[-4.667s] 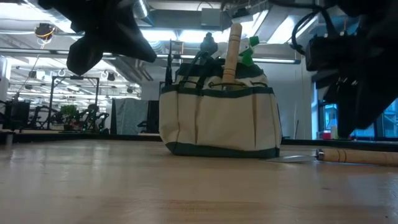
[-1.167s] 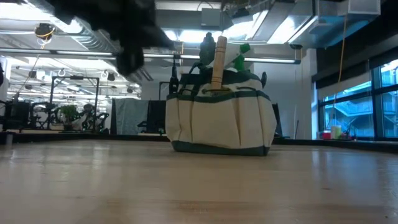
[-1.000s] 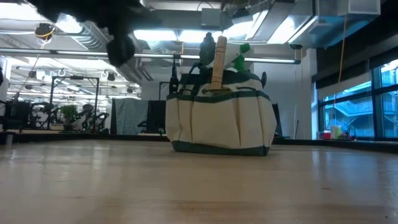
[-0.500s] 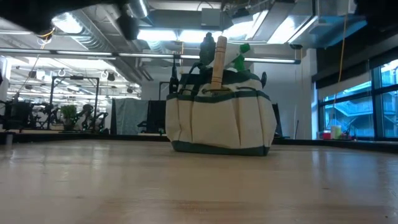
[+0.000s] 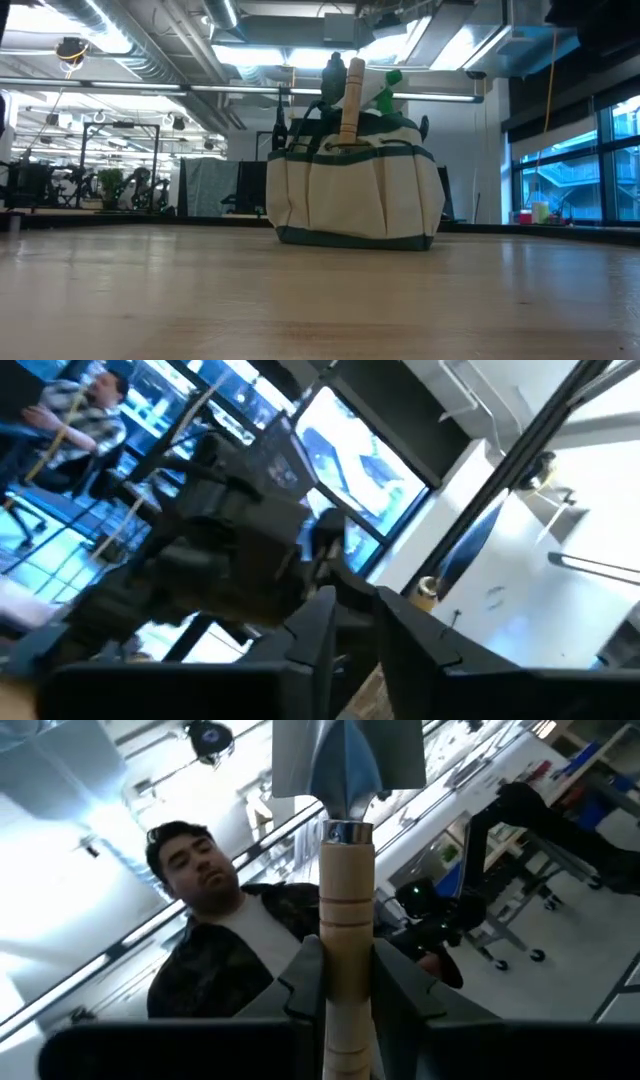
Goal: Pick & Place Garden tools in Gardening bag
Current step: Put the trowel into the gardening bag
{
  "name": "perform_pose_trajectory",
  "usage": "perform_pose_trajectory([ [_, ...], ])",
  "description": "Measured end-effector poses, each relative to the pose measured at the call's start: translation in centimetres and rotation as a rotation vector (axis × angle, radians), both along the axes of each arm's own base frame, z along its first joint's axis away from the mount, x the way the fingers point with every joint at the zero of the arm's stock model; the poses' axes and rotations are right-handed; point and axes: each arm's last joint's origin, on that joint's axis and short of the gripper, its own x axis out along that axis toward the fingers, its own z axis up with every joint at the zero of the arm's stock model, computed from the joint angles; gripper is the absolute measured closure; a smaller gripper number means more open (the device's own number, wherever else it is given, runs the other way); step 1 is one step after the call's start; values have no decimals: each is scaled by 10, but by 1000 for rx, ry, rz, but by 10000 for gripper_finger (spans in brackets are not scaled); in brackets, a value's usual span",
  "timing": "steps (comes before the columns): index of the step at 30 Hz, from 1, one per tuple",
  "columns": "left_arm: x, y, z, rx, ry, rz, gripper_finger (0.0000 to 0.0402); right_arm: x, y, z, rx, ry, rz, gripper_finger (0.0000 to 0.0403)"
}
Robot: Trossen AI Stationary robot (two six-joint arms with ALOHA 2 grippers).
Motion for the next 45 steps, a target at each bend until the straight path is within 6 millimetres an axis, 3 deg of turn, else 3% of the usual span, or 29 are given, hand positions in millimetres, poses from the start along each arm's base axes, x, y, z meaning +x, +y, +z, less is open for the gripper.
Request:
perform_pose_trajectory([
  [3,14,-9,10,31,-22,-14,302,0,-4,1,-14,-26,15,350],
  [8,20,-20,22,110,-55,22,242,-6,-8,8,-11,-118,49,350],
  [15,23,-17,40,163,-77,80,193,-2,-7,2,-7,-63,90,350],
  [22,29,-16,48,205,-25,42,185,5,-14,-3,1,-24,61,350],
  [45,30,-10,47,201,-32,16,187,13,-26,-7,11,57,-7,350],
])
